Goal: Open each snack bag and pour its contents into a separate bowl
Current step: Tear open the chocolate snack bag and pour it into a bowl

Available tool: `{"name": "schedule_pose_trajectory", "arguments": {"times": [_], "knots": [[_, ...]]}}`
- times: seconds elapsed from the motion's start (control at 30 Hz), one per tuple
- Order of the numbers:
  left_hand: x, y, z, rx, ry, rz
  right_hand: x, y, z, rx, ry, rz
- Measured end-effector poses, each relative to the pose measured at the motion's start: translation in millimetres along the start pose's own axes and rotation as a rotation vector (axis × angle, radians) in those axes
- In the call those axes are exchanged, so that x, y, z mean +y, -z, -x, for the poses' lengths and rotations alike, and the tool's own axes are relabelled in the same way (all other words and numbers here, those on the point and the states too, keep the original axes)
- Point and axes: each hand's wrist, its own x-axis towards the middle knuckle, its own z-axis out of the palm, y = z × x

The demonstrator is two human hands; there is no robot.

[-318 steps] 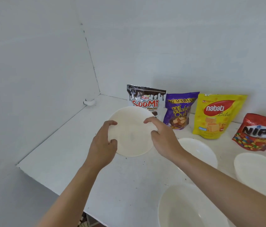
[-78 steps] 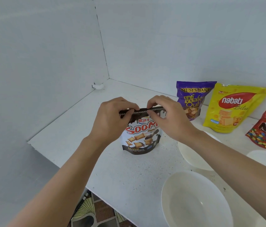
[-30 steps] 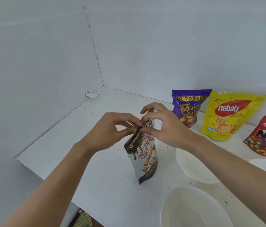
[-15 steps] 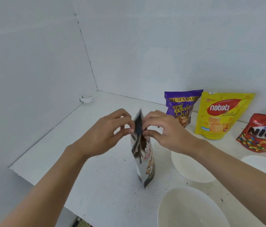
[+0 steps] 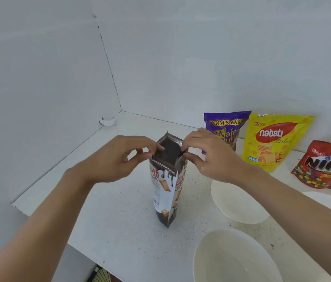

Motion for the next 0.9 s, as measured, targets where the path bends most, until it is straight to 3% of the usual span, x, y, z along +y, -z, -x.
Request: {"name": "schedule_pose_trajectory", "arguments": {"times": [0.23, 0.5, 0.7, 0.9], "knots": [[-5, -1, 5, -0.088, -0.007, -0.052, -13, 5, -1, -0.203, 0.090, -0.105], [-37, 6, 11, 0.030, 0.206, -0.141, -2, 2, -3, -0.103, 0.020, 0.102], [-23, -14, 6, 0.027, 0.201, -0.122, -2, 0, 2, -0.044, -0.023, 0.111], [-41, -15, 10, 0.122, 0.226, -0.200, -9, -3, 1, -0.010, 0.049, 0.185]]}}
